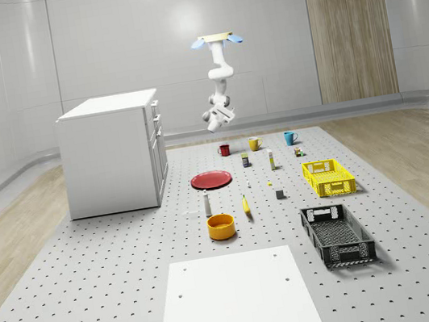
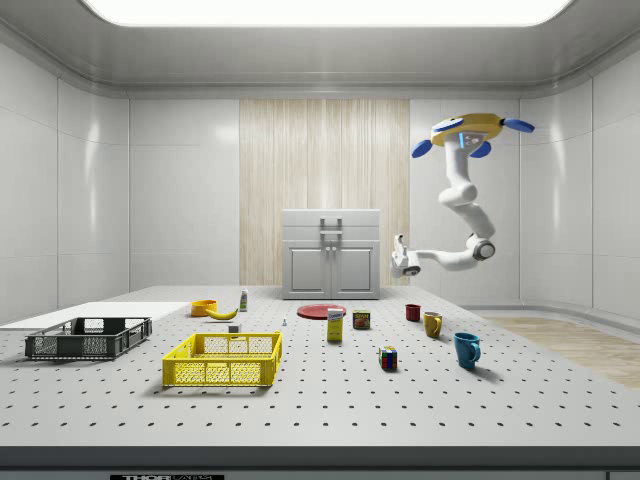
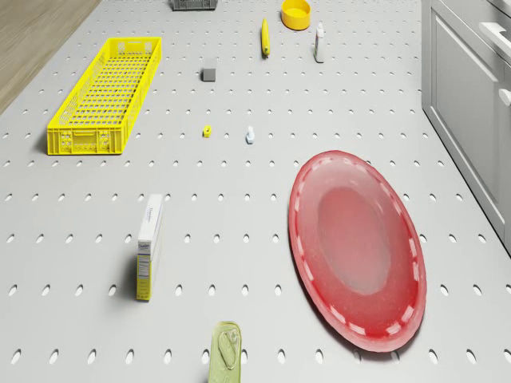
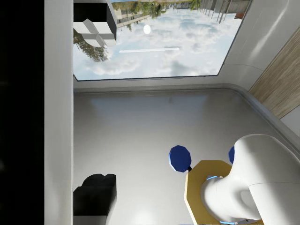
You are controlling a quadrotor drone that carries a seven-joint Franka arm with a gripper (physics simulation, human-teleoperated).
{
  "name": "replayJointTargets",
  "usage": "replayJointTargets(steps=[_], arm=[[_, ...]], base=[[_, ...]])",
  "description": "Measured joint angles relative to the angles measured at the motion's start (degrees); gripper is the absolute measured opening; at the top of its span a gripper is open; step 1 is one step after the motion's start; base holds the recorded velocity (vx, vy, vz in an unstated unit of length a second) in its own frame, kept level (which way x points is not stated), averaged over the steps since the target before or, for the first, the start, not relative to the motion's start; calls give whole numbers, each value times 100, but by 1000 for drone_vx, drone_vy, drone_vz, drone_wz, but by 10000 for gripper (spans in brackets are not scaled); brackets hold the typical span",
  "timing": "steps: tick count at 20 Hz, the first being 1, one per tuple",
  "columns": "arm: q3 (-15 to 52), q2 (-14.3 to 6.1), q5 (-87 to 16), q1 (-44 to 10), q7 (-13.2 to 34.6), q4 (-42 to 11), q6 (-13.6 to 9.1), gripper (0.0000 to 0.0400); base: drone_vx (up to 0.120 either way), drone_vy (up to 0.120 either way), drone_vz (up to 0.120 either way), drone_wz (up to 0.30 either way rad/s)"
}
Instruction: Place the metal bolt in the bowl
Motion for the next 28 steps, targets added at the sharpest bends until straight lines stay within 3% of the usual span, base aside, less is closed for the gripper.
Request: replayJointTargets(steps=[6, 11, 15, 18, 22, 28], arm=[[2142, -450, -3733, -1136, 1073, -2028, 7, 400], [3417, -841, -6250, -2643, 2321, -3353, -557, 400], [3997, -1118, -7212, -3688, 3040, -3747, -1045, 400], [4254, -1295, -7540, -4212, 3383, -3858, -1273, 400], [4461, -1490, -7718, -4640, 3667, -3912, -1413, 400], [4631, -1724, -7752, -4960, 3892, -3928, -1414, 400]], base=[[120, 0, 0, 0], [120, 0, -88, 0], [120, 0, -120, 0], [120, 0, -120, 0], [120, 0, -120, 0], [120, 0, -120, 0]])
